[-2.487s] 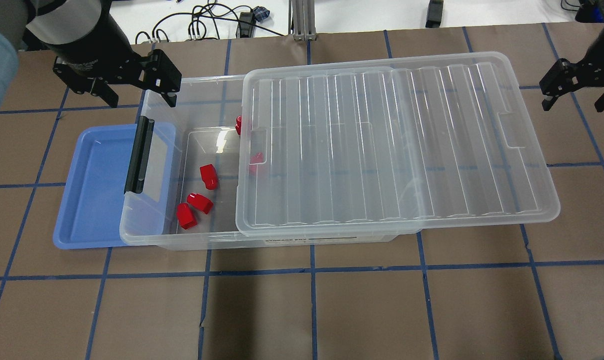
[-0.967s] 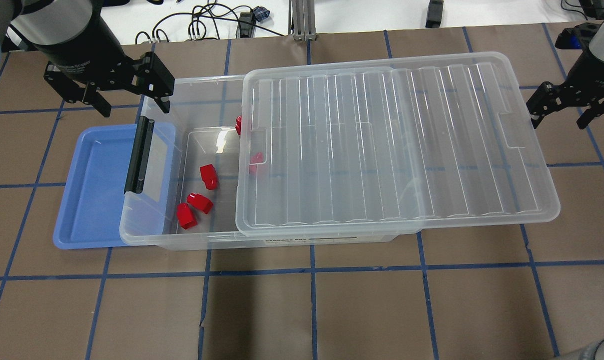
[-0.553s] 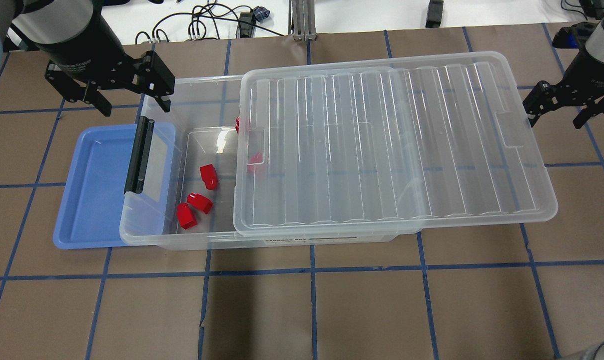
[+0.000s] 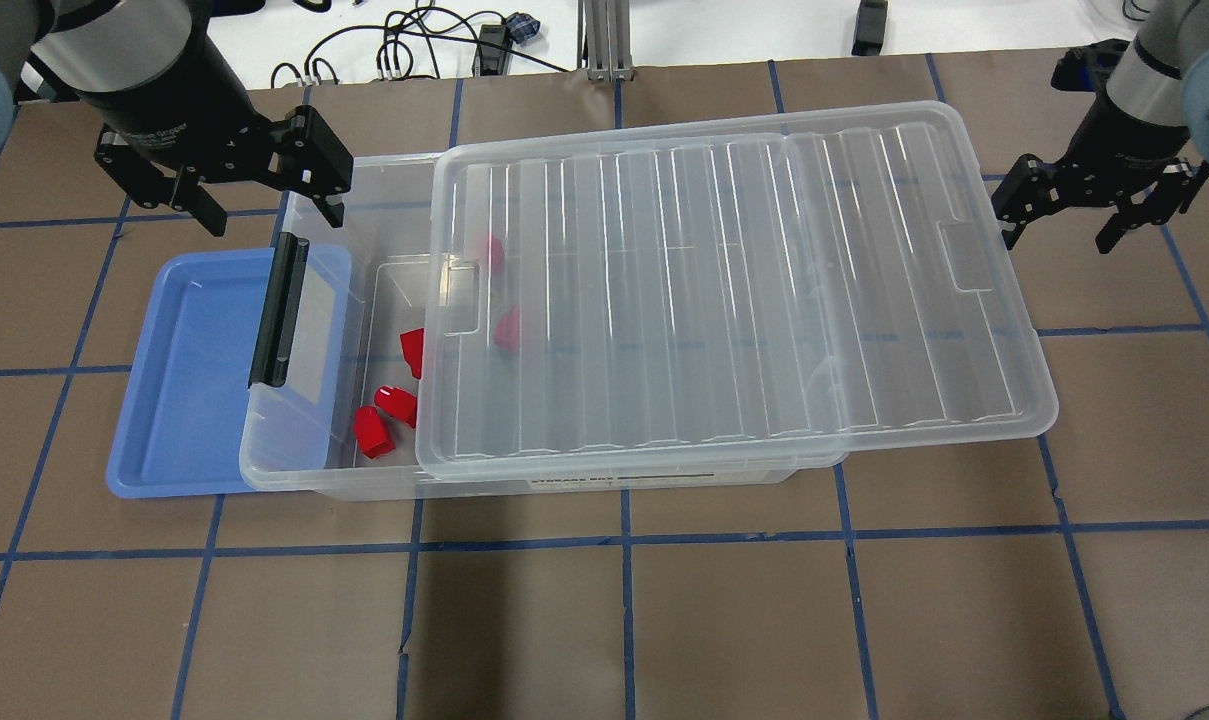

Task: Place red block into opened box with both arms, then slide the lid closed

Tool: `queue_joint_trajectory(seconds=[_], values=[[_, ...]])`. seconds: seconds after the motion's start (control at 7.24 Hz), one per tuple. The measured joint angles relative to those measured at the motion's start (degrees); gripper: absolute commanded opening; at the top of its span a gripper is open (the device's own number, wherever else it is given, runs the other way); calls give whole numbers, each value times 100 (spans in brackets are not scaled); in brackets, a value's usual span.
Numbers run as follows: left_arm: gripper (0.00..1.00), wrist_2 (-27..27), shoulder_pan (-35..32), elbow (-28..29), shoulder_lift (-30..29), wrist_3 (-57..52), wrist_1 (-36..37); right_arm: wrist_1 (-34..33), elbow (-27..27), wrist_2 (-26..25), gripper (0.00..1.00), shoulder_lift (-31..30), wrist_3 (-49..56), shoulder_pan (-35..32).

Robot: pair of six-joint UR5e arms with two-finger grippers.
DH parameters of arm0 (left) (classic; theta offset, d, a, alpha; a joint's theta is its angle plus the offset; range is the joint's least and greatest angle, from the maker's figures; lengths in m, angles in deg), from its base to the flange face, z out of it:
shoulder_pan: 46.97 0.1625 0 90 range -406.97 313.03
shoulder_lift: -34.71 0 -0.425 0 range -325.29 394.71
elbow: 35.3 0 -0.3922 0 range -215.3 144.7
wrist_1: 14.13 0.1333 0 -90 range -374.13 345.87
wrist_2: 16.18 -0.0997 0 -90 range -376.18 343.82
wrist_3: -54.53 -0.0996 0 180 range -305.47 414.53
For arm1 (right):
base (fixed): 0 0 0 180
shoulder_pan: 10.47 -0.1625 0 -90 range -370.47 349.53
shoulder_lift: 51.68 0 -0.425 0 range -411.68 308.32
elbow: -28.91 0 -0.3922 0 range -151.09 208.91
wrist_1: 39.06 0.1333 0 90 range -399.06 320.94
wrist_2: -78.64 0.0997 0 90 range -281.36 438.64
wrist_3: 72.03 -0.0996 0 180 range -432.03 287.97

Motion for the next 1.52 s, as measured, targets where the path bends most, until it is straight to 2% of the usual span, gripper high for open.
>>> queue_joint_trajectory(seconds=[0.83, 1.52], values=[[100, -1, -17, -38, 13, 1, 0, -44, 8, 6, 100, 12, -1574, -1066], [100, -9, -31, -52, 20, 0, 4, -54, -14, 141, 100, 20, -1902, -1355]])
